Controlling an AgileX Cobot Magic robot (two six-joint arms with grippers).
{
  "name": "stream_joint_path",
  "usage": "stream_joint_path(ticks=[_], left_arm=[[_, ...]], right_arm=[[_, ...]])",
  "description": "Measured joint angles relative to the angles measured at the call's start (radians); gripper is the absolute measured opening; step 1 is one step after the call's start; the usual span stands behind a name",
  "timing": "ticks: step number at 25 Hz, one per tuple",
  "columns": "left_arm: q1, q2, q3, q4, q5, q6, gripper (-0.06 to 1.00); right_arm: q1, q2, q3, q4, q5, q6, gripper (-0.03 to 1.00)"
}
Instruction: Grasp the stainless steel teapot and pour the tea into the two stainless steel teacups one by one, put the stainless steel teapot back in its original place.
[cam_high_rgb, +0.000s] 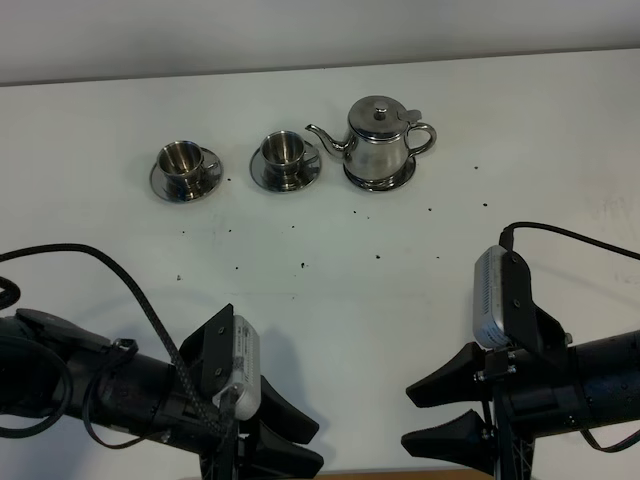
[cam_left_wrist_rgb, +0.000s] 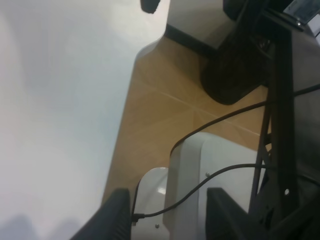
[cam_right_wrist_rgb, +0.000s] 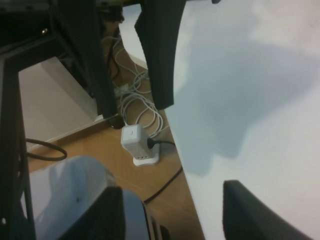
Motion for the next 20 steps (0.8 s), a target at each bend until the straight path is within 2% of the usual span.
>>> stream_joint_path(ticks=[12,20], left_arm=[[0.0,0.0,0.0,-0.004,0.01,0.002,0.42],[0.0,-0.024,0.0,-0.067,-0.007,-0.034,0.42]], right_arm=[[0.0,0.0,0.0,0.0,0.0,0.0,0.44],[0.0,0.0,0.0,0.118,0.0,0.0,0.44]])
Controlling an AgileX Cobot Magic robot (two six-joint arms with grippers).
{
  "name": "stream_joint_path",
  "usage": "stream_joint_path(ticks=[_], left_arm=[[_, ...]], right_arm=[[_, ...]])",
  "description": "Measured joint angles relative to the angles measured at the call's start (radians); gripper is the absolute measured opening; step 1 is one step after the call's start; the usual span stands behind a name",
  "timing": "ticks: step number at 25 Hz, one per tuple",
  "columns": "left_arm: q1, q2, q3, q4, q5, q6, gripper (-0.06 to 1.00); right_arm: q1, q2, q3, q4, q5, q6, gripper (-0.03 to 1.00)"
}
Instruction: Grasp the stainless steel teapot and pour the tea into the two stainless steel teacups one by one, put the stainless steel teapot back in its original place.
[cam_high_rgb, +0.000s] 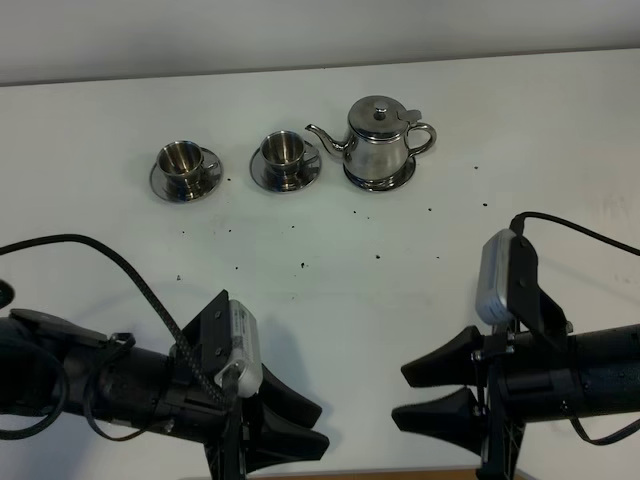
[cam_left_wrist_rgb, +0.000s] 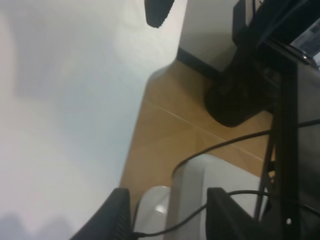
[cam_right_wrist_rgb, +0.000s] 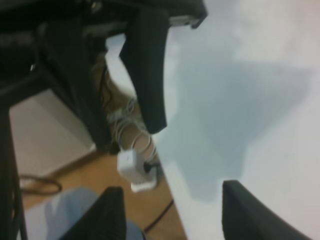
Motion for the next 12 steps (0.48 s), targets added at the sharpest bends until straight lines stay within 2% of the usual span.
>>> stream_joint_path(ticks=[4,7,10,12], left_arm=[[0.0,-0.125,0.002,0.0,-0.062,-0.049,0.42],[0.0,-0.264,0.003,0.001,-0.155,-0.153,0.42],[0.0,-0.411,0.003,0.029,-0.244,-0.324,0.42],[0.0,-0.515,0.003,0.101,-0.291,-0.456,0.42]], right_arm=[[0.0,0.0,-0.004,0.05,-0.004,0.0,0.44],[0.0,0.0,-0.021,0.055,-0.04,0.0,0.43],[0.0,0.001,-0.052,0.056,-0.124,0.01,0.43],[0.0,0.002,-0.081,0.056,-0.191,0.039,0.43]])
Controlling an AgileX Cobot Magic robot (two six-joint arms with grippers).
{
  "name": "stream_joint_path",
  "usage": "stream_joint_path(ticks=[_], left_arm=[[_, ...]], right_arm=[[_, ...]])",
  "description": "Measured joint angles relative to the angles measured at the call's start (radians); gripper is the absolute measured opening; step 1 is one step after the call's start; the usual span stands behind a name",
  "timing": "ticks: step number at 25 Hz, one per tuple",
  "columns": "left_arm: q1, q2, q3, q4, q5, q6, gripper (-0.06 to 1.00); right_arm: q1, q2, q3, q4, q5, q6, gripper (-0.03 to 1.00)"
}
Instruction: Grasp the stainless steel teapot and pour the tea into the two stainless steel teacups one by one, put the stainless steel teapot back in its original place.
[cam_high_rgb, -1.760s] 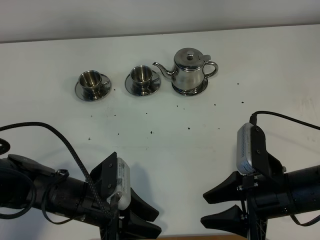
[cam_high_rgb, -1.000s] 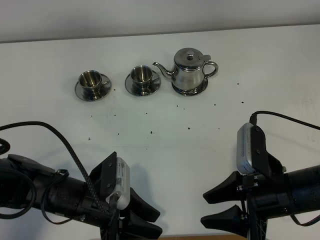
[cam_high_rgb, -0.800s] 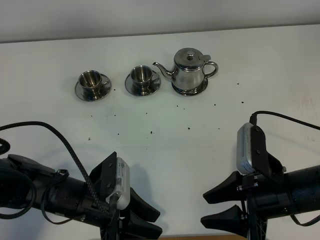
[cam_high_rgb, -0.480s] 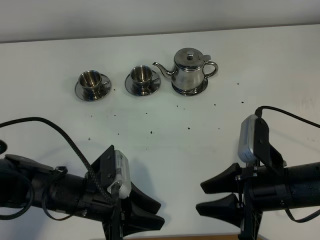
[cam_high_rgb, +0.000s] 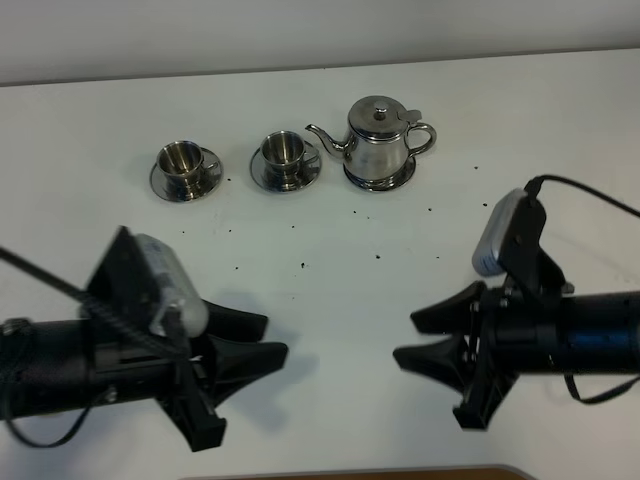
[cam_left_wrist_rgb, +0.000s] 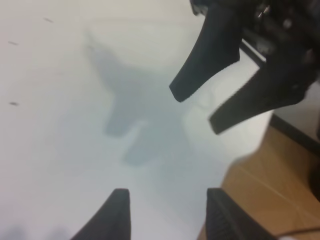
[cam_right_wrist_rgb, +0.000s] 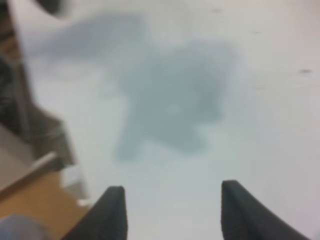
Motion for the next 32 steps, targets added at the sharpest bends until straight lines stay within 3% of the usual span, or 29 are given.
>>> stream_joint_path(ticks=[2,5,10,12,15,18,22,28,32], left_arm=[[0.0,-0.093,0.0,0.106,-0.032,-0.154,0.42],[0.0,-0.227,0.001,0.323,-0.048,-0.461,0.42],[0.0,-0.407,0.001,0.799,-0.03,-1.02,0.42],[0.0,-0.447,-0.022,1.004,0.045,-1.268,0.42],[0.0,-0.467,-0.097,1.294,0.238,-1.57,0.42],[0.0,-0.467,-0.156,1.522,0.441,-1.785,0.41],[0.0,-0.469,-0.151,1.613,0.593,-1.915,0.39],[0.0,-0.47,-0.067,1.64,0.563,-1.926,0.38],[0.0,-0.487,-0.06,1.639,0.551,-1.898,0.38]], right_arm=[[0.0,0.001,-0.035,0.0,-0.077,0.036,0.43],[0.0,0.002,-0.092,0.0,-0.164,0.073,0.43],[0.0,0.003,-0.183,0.001,-0.235,0.117,0.43],[0.0,0.003,-0.214,0.001,-0.268,0.141,0.43],[0.0,0.001,-0.251,-0.009,-0.305,0.174,0.43],[0.0,0.0,-0.275,-0.047,-0.328,0.22,0.43],[0.0,-0.001,-0.302,-0.121,-0.359,0.301,0.42],[0.0,-0.037,-0.346,-0.259,-0.362,0.425,0.42],[0.0,-0.065,-0.348,-0.298,-0.362,0.445,0.42]])
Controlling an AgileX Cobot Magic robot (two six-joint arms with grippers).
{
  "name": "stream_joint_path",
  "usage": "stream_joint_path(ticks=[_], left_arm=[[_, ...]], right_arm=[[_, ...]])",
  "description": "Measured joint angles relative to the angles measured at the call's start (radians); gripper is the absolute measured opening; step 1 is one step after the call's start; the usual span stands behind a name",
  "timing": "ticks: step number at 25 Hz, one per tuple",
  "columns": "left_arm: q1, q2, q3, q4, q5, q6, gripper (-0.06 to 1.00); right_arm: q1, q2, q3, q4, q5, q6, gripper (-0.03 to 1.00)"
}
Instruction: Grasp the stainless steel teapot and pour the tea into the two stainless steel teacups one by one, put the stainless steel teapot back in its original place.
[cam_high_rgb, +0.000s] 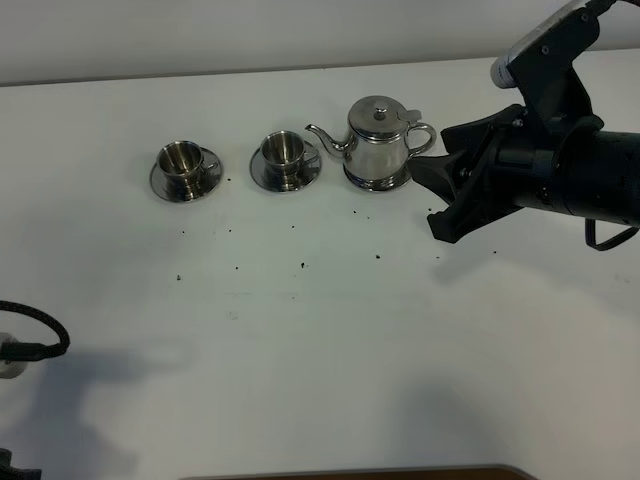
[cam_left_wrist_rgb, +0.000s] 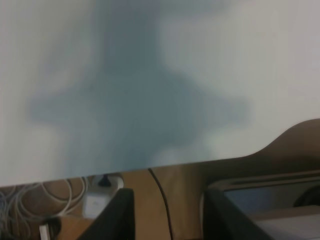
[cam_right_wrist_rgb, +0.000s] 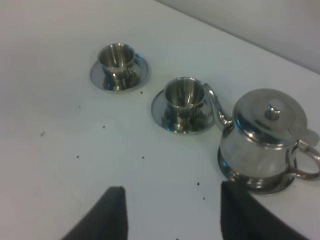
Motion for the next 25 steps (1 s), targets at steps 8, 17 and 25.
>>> stream_joint_path(ticks=[8,17,25], left_arm=[[0.0,-0.197,0.003,-0.125,-0.02,0.193,0.38],[0.0,-0.486,0.012,-0.192,-0.022,0.253,0.38],[0.0,-0.581,0.012,-0.192,-0.021,0.256,0.38]], right_arm=[[0.0,-0.005,-0.002,-0.004,-0.003,0.003,0.42],[0.0,-0.005,-0.002,-0.005,0.053,0.003,0.4],[0.0,-0.005,-0.002,-0.006,0.056,0.003,0.37]])
